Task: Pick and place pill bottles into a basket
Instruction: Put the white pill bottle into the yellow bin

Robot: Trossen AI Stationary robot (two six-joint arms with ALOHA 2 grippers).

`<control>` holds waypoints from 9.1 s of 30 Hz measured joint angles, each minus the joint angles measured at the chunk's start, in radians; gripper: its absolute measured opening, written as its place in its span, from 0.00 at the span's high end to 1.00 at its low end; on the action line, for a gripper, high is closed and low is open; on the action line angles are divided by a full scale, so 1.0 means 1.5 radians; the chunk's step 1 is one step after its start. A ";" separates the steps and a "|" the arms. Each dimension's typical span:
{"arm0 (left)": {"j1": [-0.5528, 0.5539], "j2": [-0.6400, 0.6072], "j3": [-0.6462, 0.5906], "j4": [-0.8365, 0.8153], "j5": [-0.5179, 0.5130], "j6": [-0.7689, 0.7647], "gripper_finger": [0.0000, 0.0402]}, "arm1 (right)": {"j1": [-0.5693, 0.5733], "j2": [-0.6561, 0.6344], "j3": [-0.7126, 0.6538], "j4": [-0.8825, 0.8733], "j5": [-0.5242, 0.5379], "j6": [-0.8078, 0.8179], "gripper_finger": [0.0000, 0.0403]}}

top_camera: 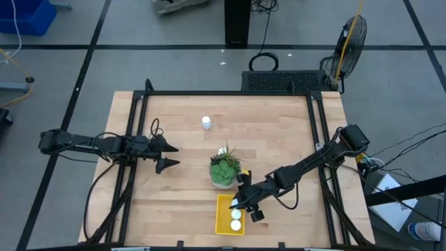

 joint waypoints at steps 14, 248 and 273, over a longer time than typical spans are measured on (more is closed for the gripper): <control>0.000 0.000 0.000 0.000 0.000 0.001 0.15 | 0.000 0.005 0.000 0.001 -0.016 0.015 0.60; 0.329 0.731 0.691 -0.278 -0.105 0.263 0.15 | 0.064 -0.819 -0.700 0.760 0.439 -0.282 0.60; 0.336 0.805 0.692 -0.247 -0.029 0.265 0.15 | 0.064 -0.819 -0.700 0.759 0.439 -0.282 0.60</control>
